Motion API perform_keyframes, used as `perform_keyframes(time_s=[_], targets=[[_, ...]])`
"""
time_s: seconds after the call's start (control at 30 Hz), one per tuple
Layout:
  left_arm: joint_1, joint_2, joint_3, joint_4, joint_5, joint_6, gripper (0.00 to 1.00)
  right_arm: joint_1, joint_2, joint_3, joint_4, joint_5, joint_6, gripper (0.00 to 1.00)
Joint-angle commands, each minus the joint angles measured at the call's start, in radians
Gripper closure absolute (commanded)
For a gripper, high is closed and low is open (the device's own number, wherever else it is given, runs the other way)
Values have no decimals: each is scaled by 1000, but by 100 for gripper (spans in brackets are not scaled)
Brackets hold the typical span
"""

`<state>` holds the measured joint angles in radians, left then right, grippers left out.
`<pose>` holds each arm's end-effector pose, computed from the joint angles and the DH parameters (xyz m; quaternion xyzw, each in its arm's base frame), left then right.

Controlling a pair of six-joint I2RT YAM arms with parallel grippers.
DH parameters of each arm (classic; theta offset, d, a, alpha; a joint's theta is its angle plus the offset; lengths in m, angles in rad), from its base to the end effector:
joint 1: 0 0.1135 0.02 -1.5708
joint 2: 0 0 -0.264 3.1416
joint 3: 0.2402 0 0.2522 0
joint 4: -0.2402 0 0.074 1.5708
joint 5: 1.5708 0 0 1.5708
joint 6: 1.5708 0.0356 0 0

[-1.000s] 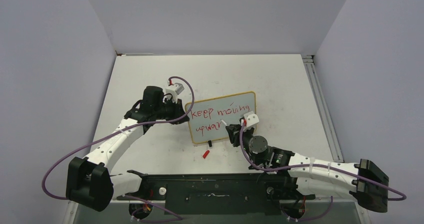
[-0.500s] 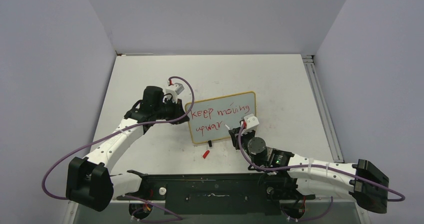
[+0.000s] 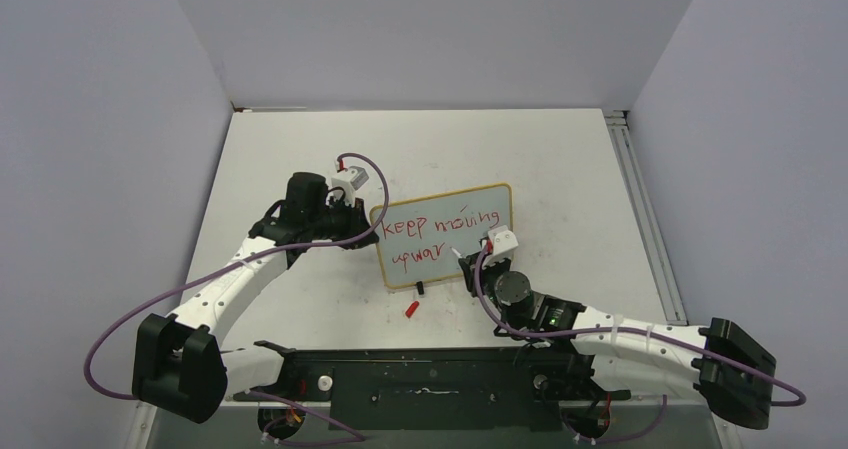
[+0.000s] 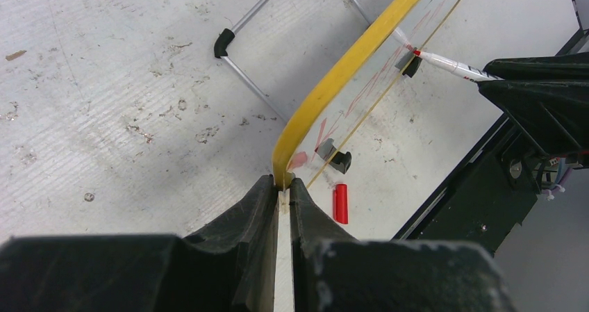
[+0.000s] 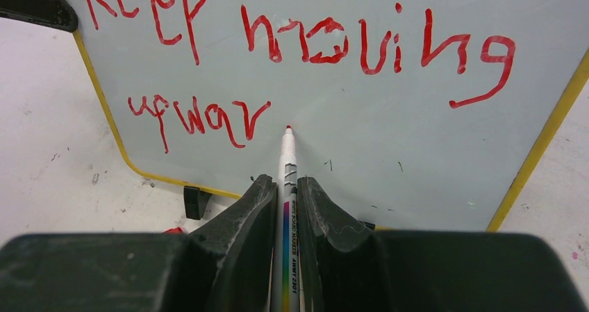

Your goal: Write a sentence on the whiteboard

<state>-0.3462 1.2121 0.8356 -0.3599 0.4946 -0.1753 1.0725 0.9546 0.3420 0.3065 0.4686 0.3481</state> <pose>0.2343 -0.1025 0.2557 0.1745 0.8747 -0.3175 0.3219 0.1112 0.1708 0.2053 -0.1497 0.7823 0.2329 0.5580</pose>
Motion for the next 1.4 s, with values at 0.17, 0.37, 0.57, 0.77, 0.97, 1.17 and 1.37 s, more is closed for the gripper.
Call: perform_keyframes(time_s=[0.17, 0.37, 0.57, 0.77, 0.97, 1.17, 1.37], targets=[[-4, 7, 20, -7, 9, 5, 100, -16, 33, 4, 95, -16, -12, 95], [-4, 5, 21, -4, 10, 5, 100, -19, 72, 24, 99, -50, -29, 95], [-4, 2, 22, -3, 10, 5, 100, -19, 79, 11, 84, -61, -11, 95], [-4, -2, 22, -2, 11, 5, 100, -17, 64, -11, 48, -40, 22, 95], [-4, -3, 21, -1, 11, 5, 100, -18, 42, -23, 19, -17, 44, 95], [-4, -5, 21, 0, 11, 5, 100, -17, 29, -7, 5, 1, 30, 95], [-4, -5, 20, 3, 15, 5, 100, -17, 28, 18, 21, 14, -1, 95]])
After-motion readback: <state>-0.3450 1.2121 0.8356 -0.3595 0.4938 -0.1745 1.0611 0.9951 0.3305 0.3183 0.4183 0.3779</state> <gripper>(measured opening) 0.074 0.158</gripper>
